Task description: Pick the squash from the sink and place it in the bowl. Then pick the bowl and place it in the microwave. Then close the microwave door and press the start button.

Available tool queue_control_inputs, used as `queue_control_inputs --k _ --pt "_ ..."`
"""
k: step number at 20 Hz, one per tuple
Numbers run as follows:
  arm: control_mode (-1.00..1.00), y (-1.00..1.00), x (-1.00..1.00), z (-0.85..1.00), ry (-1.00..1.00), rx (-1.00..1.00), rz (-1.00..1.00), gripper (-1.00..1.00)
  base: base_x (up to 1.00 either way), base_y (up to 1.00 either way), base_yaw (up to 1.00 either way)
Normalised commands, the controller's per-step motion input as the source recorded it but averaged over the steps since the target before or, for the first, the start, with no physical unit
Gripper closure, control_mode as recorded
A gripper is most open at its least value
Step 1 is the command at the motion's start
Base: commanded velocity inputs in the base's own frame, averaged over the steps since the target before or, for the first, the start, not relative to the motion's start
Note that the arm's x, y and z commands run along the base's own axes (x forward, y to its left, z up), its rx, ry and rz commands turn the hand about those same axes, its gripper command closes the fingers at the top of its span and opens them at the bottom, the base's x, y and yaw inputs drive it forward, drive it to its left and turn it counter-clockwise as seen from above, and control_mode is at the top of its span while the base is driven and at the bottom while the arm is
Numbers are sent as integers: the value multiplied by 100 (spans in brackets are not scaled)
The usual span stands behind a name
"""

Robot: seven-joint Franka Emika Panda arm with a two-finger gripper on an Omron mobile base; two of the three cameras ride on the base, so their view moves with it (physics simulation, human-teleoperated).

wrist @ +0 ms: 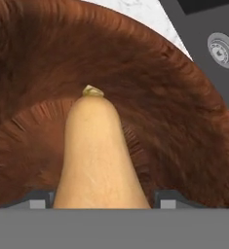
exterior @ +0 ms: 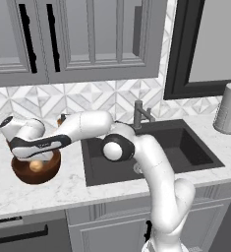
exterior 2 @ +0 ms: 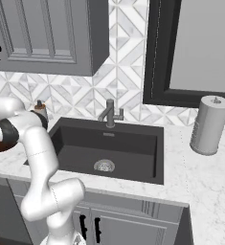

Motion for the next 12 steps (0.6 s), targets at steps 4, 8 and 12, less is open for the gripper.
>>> queue_control_inputs --k 4,8,12 --pt "-100 -3 14 -24 4 0 0 -100 0 0 0" --pt "-100 -26 0 -6 0 4 0 -100 0 0 0" --pt "-100 -31 -4 8 0 9 0 -100 0 0 0"
